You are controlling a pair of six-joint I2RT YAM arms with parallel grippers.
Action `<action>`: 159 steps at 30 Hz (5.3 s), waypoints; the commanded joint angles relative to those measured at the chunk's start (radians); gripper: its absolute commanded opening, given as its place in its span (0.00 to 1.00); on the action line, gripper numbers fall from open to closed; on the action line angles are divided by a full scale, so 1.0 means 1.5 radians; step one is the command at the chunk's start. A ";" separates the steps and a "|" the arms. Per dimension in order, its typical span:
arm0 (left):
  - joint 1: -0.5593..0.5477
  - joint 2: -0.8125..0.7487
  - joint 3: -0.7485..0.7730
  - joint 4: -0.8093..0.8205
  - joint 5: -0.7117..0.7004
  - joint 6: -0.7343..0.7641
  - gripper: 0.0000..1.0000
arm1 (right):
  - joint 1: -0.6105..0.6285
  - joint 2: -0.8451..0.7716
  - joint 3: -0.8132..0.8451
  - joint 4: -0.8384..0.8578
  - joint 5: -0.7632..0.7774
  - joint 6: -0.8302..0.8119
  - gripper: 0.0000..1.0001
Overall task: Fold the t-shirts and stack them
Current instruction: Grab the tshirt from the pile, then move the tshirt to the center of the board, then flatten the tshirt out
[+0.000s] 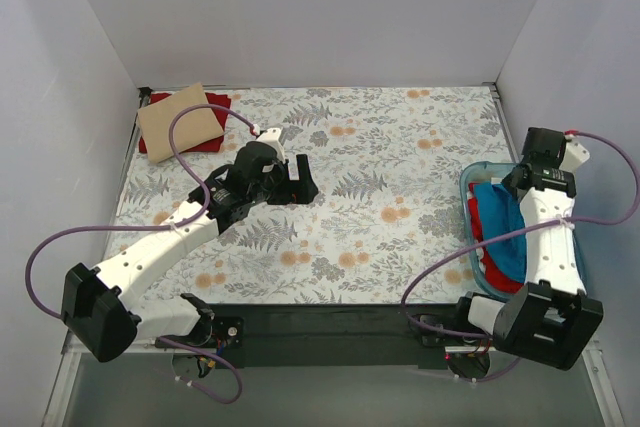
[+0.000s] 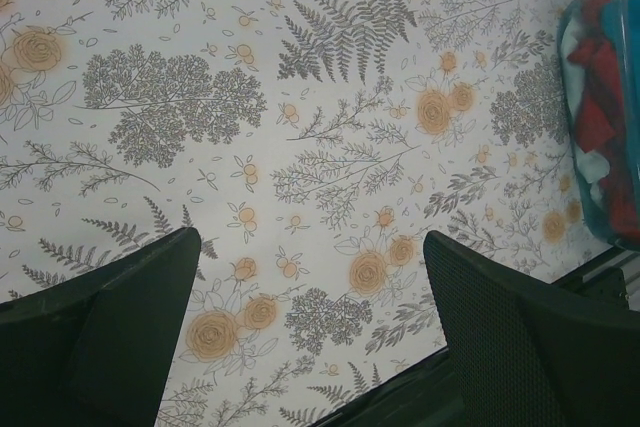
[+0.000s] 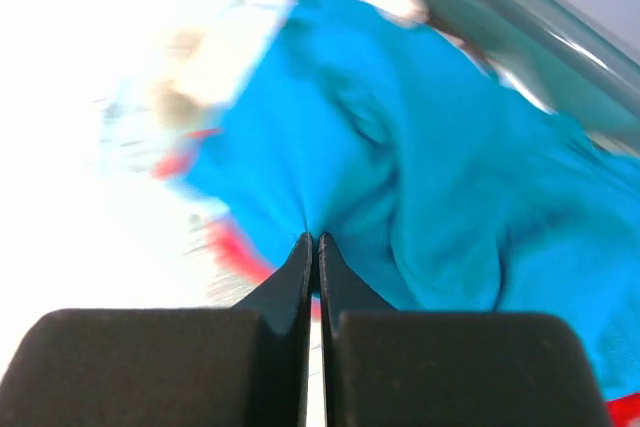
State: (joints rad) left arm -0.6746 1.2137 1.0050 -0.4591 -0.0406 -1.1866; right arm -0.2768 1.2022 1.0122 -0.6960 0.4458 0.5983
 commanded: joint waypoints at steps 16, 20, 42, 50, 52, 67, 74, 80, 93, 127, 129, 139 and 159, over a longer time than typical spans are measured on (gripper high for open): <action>0.084 -0.057 -0.020 -0.001 -0.055 -0.081 0.94 | 0.554 0.121 0.621 0.064 -0.159 -0.150 0.01; 0.160 -0.098 -0.040 0.005 -0.024 -0.100 0.94 | 0.650 0.200 0.707 0.066 -0.168 -0.160 0.01; 0.201 -0.092 -0.180 0.021 -0.121 -0.263 0.86 | 0.516 0.093 -0.043 0.249 -0.313 -0.132 0.56; 0.306 -0.029 -0.209 0.049 -0.068 -0.328 0.80 | 0.799 0.280 0.072 0.331 -0.277 -0.106 0.41; 0.351 -0.038 -0.214 0.048 -0.044 -0.321 0.80 | 0.844 0.334 0.104 0.331 -0.271 -0.107 0.38; 0.444 -0.077 -0.231 0.045 0.015 -0.284 0.80 | 0.943 0.478 0.233 0.218 -0.074 -0.117 0.35; 0.449 -0.077 -0.240 0.051 0.024 -0.283 0.80 | 0.961 0.445 0.217 0.213 -0.019 -0.117 0.36; 0.448 -0.075 -0.243 0.053 0.026 -0.278 0.80 | 0.968 0.419 0.200 0.212 -0.005 -0.108 0.37; 0.449 -0.072 -0.253 0.061 0.049 -0.278 0.80 | 0.966 0.473 0.215 0.211 -0.015 -0.102 0.38; 0.383 0.173 -0.169 0.130 -0.087 -0.348 0.44 | 0.608 -0.009 0.209 0.107 -0.083 -0.187 0.01; 0.347 0.158 -0.171 0.132 -0.087 -0.343 0.46 | 0.607 -0.006 0.202 0.109 -0.101 -0.188 0.01; 0.163 0.044 -0.221 0.128 -0.061 -0.244 0.60 | 0.600 0.006 0.185 0.109 -0.115 -0.185 0.01; 0.093 0.243 -0.046 0.078 -0.239 -0.164 0.47 | 0.598 -0.003 0.159 0.114 -0.140 -0.169 0.01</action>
State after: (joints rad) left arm -0.5377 1.5600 0.9096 -0.3294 -0.3611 -1.4670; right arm 0.6262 1.2304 1.2579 -0.5518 0.2459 0.3378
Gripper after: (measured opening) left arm 0.474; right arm 0.023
